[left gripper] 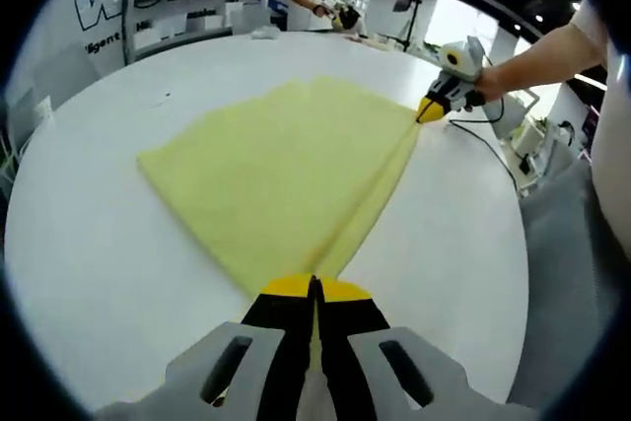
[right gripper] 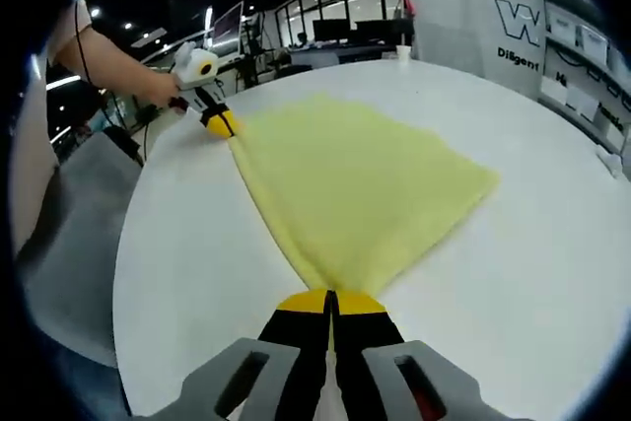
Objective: Fold the garment on the visible template until the final outline fits inside the template.
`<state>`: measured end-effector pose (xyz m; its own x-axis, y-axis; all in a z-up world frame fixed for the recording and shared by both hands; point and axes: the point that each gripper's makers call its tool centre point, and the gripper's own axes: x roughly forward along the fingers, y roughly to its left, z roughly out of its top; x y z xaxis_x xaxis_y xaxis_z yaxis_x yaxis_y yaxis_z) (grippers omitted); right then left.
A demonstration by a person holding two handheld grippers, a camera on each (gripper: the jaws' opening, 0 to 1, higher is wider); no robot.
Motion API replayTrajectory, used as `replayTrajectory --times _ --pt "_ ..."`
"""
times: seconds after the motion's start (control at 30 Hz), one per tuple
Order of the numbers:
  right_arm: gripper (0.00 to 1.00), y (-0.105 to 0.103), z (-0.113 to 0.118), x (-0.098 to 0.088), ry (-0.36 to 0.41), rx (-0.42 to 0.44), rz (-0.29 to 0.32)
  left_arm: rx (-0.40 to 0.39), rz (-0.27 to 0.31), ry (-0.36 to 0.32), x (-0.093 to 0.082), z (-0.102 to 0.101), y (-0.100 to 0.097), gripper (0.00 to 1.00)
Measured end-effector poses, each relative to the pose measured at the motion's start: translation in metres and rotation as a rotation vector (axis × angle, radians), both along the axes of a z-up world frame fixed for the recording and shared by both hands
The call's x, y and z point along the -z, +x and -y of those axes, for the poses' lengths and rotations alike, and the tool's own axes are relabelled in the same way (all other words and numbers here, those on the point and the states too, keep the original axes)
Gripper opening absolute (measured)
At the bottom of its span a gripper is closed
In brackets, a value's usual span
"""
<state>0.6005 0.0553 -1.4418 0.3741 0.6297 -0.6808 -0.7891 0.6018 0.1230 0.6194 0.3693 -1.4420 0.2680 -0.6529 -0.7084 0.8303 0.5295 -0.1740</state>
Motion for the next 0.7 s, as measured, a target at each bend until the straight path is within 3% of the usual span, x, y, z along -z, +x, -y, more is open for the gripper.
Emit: replayTrajectory --times 0.27,0.7 --pt "0.00 0.000 0.019 0.002 -0.051 0.018 -0.009 -0.011 0.002 0.019 0.000 -0.008 -0.001 0.00" --pt "0.00 -0.006 0.023 -0.011 -0.052 0.038 0.008 -0.076 -0.004 0.094 0.001 -0.049 -0.005 0.01"
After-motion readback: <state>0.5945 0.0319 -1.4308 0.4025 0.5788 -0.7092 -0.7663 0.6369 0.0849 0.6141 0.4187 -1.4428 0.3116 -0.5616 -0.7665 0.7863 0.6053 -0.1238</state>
